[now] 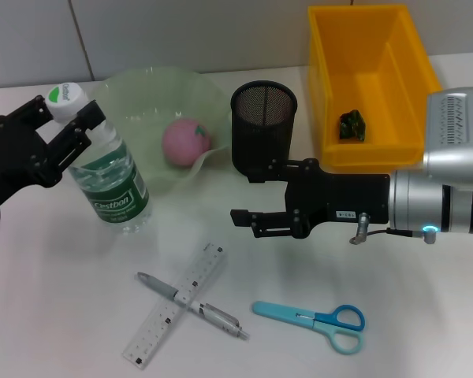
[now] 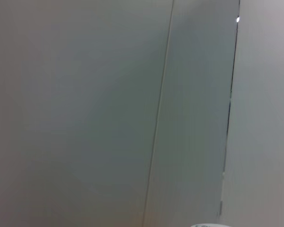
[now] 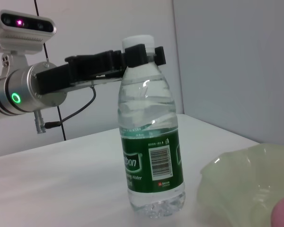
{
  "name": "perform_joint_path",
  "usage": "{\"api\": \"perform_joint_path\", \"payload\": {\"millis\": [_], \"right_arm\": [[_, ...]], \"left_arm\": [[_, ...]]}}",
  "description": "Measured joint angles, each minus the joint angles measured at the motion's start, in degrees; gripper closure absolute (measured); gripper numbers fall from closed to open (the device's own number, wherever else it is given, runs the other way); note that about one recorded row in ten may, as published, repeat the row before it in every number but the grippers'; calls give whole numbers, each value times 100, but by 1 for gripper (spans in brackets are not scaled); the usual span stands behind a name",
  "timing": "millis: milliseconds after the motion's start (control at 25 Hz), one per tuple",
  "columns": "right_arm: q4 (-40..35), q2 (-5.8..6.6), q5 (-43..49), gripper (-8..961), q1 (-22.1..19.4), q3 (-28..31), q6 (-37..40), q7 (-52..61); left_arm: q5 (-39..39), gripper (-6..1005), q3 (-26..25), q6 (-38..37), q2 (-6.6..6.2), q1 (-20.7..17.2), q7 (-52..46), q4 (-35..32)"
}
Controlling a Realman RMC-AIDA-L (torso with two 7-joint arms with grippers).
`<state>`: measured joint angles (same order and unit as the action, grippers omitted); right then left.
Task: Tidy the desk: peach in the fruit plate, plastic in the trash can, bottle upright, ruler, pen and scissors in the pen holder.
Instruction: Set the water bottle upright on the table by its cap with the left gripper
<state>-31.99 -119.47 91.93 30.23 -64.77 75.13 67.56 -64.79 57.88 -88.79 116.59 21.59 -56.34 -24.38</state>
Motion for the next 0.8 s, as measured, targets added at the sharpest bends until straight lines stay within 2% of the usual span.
{"api": "perform_joint_path", "payload": {"millis": [240,800], "right_arm": [[4,7,-5,191,-9,-35,1,-8],[14,18,52,194,-58,-71,30,-82]], "left_arm": [[-22,555,-109,203,3,-43,234,-7],[-12,554,-112,809,118,-98,793,-5]]}}
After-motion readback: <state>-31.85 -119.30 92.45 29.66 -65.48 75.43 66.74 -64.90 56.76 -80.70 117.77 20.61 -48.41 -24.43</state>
